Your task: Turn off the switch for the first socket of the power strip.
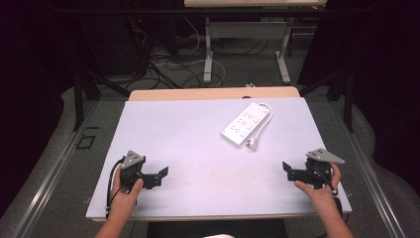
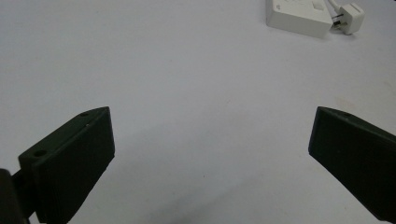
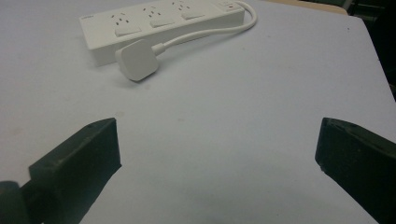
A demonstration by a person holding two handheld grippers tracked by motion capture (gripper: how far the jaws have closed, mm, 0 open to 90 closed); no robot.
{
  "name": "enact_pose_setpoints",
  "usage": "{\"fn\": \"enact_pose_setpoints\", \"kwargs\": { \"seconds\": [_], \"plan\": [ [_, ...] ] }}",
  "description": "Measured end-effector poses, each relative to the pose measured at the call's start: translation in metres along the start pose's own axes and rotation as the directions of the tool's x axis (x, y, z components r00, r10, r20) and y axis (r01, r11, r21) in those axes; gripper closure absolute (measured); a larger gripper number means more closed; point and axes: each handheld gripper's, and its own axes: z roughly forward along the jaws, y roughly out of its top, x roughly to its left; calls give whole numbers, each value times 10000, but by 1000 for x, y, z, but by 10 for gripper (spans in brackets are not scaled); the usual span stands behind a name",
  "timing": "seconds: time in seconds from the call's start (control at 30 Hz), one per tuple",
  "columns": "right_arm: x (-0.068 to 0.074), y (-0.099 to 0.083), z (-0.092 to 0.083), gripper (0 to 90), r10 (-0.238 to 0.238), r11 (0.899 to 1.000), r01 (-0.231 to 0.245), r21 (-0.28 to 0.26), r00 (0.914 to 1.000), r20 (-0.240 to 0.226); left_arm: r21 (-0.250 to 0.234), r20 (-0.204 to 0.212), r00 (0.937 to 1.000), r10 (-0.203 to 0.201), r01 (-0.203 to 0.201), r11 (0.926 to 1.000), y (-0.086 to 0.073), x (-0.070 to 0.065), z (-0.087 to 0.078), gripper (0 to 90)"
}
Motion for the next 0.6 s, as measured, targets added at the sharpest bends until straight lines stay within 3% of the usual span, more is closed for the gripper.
{"fn": "enact_pose_setpoints", "kwargs": {
  "seconds": [0.2,0.23,0.37,0.6],
  "plan": [
    [2,-1,0,4,-68,9999,69,-147,10000,12,8,27,10000,-21,21,10000,0,-1,0,3],
    [4,-2,1,12,-97,9999,97,49,10000,-22,-21,11,10000,-52,52,10000,0,-1,1,3],
    [7,-1,4,32,-579,9983,579,82,9983,31,14,9,10000,-83,83,10000,-1,-1,0,3],
    [14,1,4,65,-940,9956,940,44,9956,-6,41,35,10000,-77,77,10000,-1,-1,-1,3]
  ]
}}
